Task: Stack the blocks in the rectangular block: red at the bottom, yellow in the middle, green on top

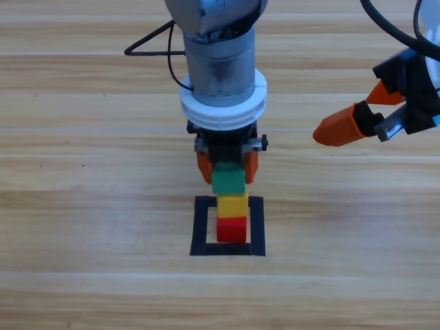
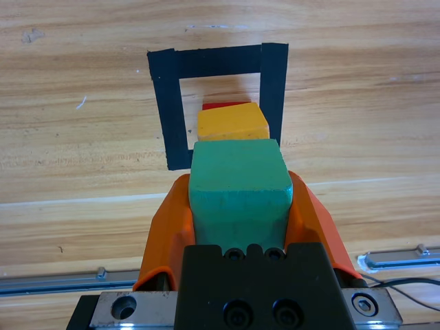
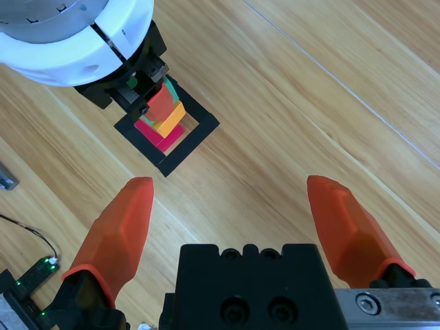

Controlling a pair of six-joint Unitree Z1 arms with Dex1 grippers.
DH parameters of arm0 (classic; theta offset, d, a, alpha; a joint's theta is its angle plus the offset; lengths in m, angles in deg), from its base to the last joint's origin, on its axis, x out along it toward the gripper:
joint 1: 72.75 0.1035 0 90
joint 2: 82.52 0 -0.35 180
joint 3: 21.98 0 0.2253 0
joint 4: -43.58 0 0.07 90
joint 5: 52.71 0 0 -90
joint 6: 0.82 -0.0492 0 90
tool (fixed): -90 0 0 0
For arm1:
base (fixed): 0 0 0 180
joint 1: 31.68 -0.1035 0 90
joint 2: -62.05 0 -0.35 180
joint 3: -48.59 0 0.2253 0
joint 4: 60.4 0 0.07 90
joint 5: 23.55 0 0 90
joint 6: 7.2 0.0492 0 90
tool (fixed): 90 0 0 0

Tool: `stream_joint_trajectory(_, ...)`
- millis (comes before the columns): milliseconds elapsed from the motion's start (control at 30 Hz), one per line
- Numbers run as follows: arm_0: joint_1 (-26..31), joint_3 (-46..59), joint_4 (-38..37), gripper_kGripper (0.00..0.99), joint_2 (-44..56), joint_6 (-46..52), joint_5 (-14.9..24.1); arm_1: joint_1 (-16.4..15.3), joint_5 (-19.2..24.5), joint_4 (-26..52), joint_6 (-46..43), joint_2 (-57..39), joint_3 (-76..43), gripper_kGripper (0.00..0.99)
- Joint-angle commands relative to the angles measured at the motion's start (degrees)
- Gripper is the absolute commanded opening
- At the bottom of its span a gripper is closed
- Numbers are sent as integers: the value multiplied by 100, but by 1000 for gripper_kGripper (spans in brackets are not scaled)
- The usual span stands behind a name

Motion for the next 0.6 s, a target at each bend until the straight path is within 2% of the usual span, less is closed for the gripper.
stream_joint_trajectory(33, -80, -61, 35, 0, -356, -68, -43, 143, -104, -132, -27, -34, -131, 985)
stream_joint_trajectory(600, -80, -52, 35, 6, -391, -68, -43, 143, -139, -132, -27, -25, -148, 985)
